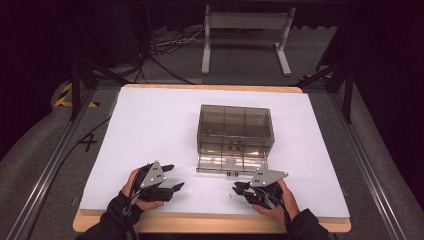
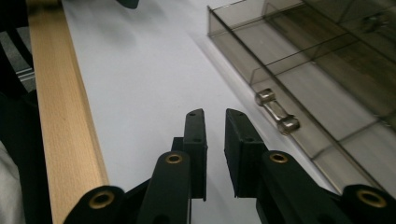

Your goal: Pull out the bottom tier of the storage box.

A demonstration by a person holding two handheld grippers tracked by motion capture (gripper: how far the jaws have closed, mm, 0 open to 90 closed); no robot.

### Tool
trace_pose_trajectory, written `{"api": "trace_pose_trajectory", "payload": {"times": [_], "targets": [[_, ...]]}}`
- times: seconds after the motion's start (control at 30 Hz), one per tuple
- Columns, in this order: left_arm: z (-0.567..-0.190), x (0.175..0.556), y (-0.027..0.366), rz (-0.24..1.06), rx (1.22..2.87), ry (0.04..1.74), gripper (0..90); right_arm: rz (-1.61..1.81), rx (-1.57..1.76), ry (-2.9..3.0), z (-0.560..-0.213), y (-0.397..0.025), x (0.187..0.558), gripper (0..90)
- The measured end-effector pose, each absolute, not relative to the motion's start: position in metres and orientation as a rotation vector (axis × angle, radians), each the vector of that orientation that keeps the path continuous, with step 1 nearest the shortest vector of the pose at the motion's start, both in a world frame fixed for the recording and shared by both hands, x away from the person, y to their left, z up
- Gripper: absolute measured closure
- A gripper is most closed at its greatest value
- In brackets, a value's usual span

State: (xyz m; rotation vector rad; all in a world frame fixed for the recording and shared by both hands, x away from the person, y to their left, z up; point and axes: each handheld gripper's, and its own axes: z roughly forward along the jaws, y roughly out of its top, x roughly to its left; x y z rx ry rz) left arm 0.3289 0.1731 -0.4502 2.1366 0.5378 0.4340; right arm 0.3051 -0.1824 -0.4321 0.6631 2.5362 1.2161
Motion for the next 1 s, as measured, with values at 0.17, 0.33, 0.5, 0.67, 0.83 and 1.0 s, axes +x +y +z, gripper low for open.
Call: {"api": "trace_pose_trajectory", "payload": {"times": [0.17, 0.33, 0.5, 0.67, 0.83, 1.0], "targets": [[-0.451, 0.328, 0.176, 0.432, 2.137, 0.550, 33.3, 1.200, 0.644, 2.582, -0.439, -0.173, 0.307, 79.1], [-0.452, 0.328, 0.176, 0.428, 2.158, 0.548, 33.7, 1.183, 0.644, 2.594, -0.445, -0.166, 0.311, 79.5], [-0.453, 0.329, 0.173, 0.419, 2.165, 0.537, 33.8, 1.187, 0.648, 2.599, -0.448, -0.165, 0.313, 79.8], [-0.453, 0.329, 0.173, 0.412, 2.167, 0.538, 34.7, 1.152, 0.631, 2.590, -0.448, -0.163, 0.311, 80.9], [-0.453, 0.329, 0.172, 0.399, 2.171, 0.528, 35.0, 1.151, 0.651, 2.569, -0.445, -0.172, 0.310, 80.9], [-0.454, 0.330, 0.171, 0.389, 2.175, 0.528, 34.9, 1.179, 0.671, 2.563, -0.443, -0.175, 0.310, 80.9]]}}
